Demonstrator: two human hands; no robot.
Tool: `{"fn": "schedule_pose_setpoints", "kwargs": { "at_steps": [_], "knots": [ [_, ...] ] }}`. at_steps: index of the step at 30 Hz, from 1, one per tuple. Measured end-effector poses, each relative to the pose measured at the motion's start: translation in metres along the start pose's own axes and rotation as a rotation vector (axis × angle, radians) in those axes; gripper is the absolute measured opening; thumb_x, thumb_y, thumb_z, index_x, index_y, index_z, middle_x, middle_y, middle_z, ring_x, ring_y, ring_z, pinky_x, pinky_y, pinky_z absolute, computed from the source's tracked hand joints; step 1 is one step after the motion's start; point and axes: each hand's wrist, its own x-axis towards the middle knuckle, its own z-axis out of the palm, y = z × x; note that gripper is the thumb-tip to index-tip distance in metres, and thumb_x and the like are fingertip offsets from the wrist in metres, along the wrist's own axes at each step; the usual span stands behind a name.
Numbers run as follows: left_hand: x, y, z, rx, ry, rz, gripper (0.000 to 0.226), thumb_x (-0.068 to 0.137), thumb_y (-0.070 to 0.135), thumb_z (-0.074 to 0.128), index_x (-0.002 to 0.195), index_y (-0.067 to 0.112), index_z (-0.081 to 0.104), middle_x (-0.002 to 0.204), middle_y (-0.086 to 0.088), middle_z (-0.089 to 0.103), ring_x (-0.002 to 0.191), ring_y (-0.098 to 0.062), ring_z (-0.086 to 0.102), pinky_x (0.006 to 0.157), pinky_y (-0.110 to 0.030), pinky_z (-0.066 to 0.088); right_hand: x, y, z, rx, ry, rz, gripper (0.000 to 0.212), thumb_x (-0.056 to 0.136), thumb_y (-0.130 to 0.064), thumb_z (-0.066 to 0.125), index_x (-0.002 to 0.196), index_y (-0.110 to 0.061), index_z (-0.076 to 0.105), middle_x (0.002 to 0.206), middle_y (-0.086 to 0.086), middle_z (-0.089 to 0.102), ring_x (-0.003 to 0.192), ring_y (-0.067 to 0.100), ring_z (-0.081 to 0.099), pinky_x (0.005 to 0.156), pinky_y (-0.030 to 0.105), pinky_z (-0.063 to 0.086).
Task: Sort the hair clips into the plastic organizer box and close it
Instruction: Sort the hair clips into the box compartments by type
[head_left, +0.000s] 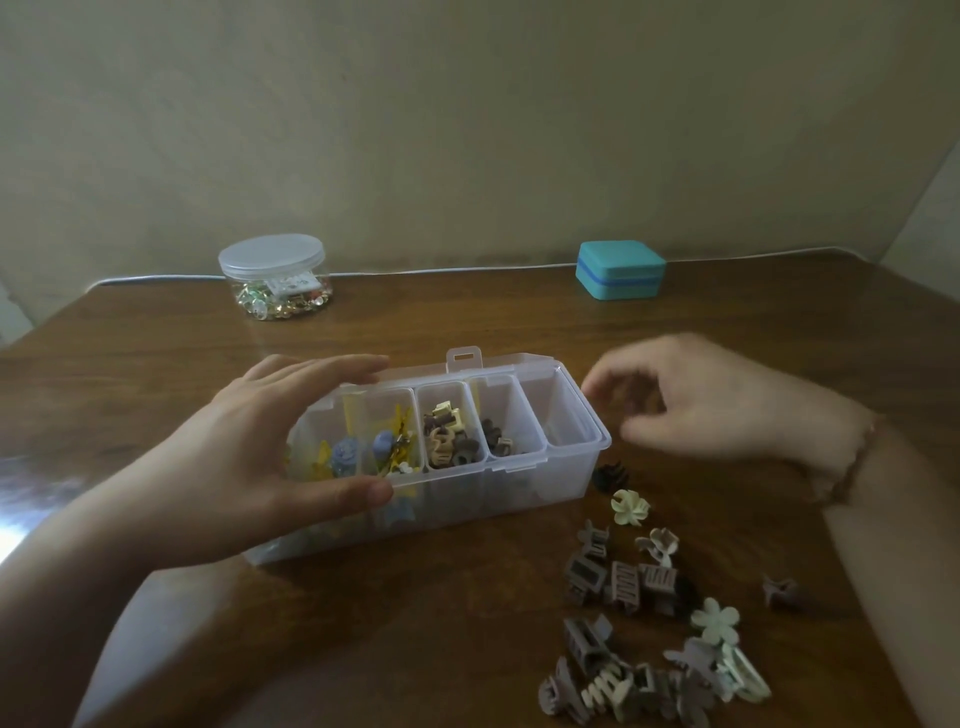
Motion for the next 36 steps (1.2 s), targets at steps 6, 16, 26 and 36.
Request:
{"fn": "schedule_pose_setpoints", "kwargs": {
  "at_steps": [6,16,26,36],
  "knots": [
    [0.001,0.001,0.000,0.001,-0.005,-0.005,0.093,0.052,0.093,0.054,0.136,0.062,0.032,0.132,0.035,0.042,0.127,0.000,0.040,0.103,-0.041,0.043,0.005,0.000,0.009,-0.108,-0.267,0.064,0.032,0.085,-0.025,0.071,0.113,-0.038,0.063,0.097,-0.017,0.060,0.084,0.002,0.057,0.066,0.020,0.044],
    [0.000,0.001,0.000,0.001,-0.003,-0.004,0.093,0.052,0.094,0.053,0.136,0.062,0.031,0.131,0.038,0.040,0.126,0.003,0.038,0.103,-0.039,0.042,0.006,0.003,0.008,-0.118,-0.231,0.095,0.020,0.084,-0.023,0.072,0.088,-0.038,0.061,0.085,-0.013,0.059,0.077,0.003,0.057,0.060,0.018,0.043],
    [0.000,0.003,-0.001,0.007,-0.004,0.017,0.092,0.053,0.094,0.052,0.137,0.062,0.031,0.127,0.046,0.038,0.125,0.012,0.034,0.101,-0.036,0.041,0.020,-0.017,0.026,0.377,0.661,-0.083,0.009,0.081,-0.015,0.075,0.080,-0.023,0.070,0.076,-0.007,0.071,0.071,0.011,0.069,0.064,0.024,0.058],
    [0.001,0.004,-0.001,0.006,-0.012,-0.006,0.091,0.052,0.093,0.054,0.135,0.064,0.031,0.127,0.044,0.038,0.121,0.013,0.036,0.097,-0.034,0.041,0.020,-0.023,0.024,0.452,0.604,-0.231,0.009,0.088,-0.016,0.068,0.088,-0.025,0.069,0.080,-0.010,0.069,0.076,0.004,0.067,0.072,0.018,0.055]
  ]
}}
